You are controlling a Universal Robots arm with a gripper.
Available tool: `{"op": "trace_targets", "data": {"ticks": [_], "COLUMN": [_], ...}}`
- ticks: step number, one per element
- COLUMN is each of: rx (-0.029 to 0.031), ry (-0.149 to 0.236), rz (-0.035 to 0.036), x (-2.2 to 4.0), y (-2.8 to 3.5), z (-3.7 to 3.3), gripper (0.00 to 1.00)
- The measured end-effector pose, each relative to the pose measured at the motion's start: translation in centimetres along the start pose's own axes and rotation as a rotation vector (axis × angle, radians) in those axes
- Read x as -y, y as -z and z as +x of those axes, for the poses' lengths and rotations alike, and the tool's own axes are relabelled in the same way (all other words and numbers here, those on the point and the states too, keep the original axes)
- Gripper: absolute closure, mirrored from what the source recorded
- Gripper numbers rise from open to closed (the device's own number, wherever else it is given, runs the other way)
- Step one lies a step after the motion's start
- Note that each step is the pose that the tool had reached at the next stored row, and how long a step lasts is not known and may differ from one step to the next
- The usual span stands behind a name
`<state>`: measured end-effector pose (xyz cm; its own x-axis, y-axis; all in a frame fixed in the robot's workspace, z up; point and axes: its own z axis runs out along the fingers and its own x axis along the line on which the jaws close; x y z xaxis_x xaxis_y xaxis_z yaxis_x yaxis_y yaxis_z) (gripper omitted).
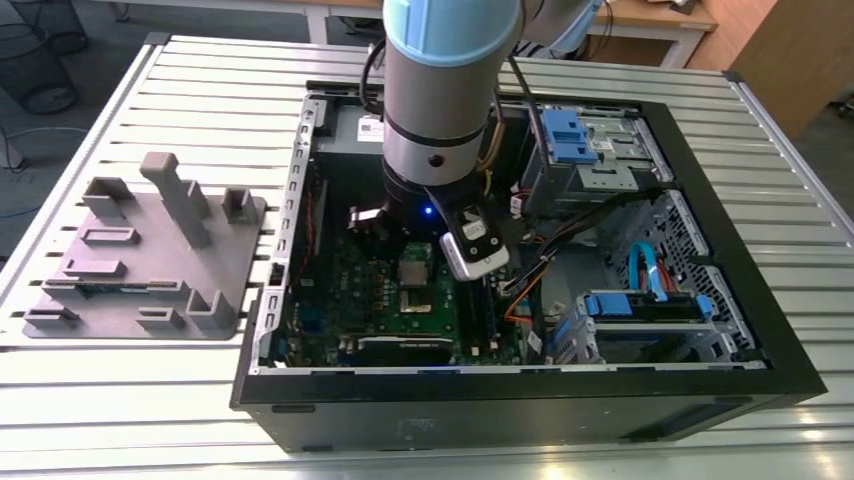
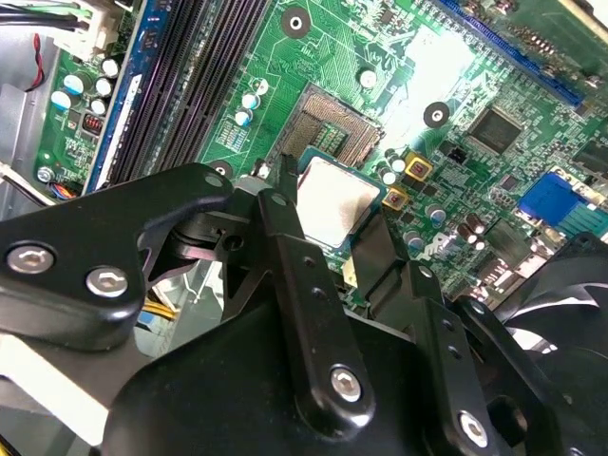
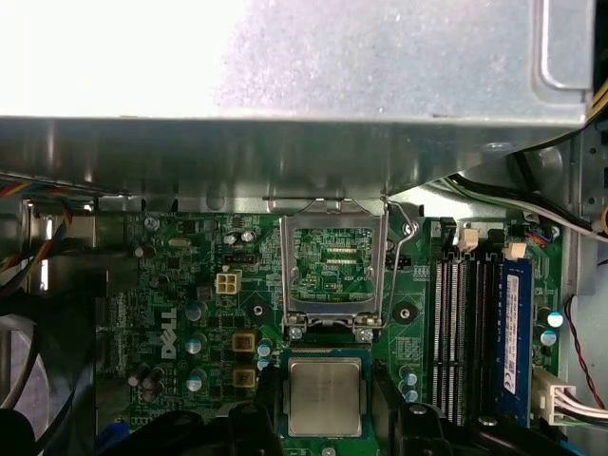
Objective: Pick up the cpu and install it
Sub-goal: 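Pick up the cpu and move it towards the insertion slot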
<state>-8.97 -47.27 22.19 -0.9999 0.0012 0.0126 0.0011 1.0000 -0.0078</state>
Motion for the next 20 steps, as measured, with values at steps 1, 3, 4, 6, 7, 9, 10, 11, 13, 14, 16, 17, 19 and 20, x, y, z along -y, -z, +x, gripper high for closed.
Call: {"op": "trace_targets", "data": {"ticks": [1, 3, 4, 6, 7, 9, 10, 11, 13, 14, 16, 17, 19, 20], "rx": [0.0, 0.0001, 0.0002, 0.0001, 0.0, 0.0, 0.0, 0.0001, 0.0, 0.0, 0.0, 0.0, 0.0, 0.0001], "ry": [0.0, 0.0, 0.0, 0.0, 0.0, 0.0, 0.0, 0.0, 0.0, 0.0, 0.0, 0.0, 0.0, 0.0], "rz": [0.0, -0.0001, -0.0005, -0.0002, -0.0001, -0.0001, -0.0001, -0.0002, 0.0, 0.0, 0.0001, 0.0, 0.0, -0.0002], "x": [0.0, 0.0, 0.0, -0.01, 0.0, 0.0, 0.0, -0.01, 0.0, 0.0, -0.01, -0.01, -0.01, -0.01], "y": [0.0, -0.02, -0.07, -0.17, -0.24, -0.38, -0.43, -0.49, -0.6, -0.63, -0.68, -0.71, -0.76, -0.8], "z": [0.0, 0.0, 0.0, -0.01, 0.0, 0.0, -0.01, -0.01, -0.01, -0.03, -0.14, -0.2, -0.3, -0.3], "gripper": [0.53, 0.53, 0.53, 0.53, 0.53, 0.53, 0.53, 0.53, 0.53, 0.53, 0.53, 0.53, 0.53, 0.53]}}
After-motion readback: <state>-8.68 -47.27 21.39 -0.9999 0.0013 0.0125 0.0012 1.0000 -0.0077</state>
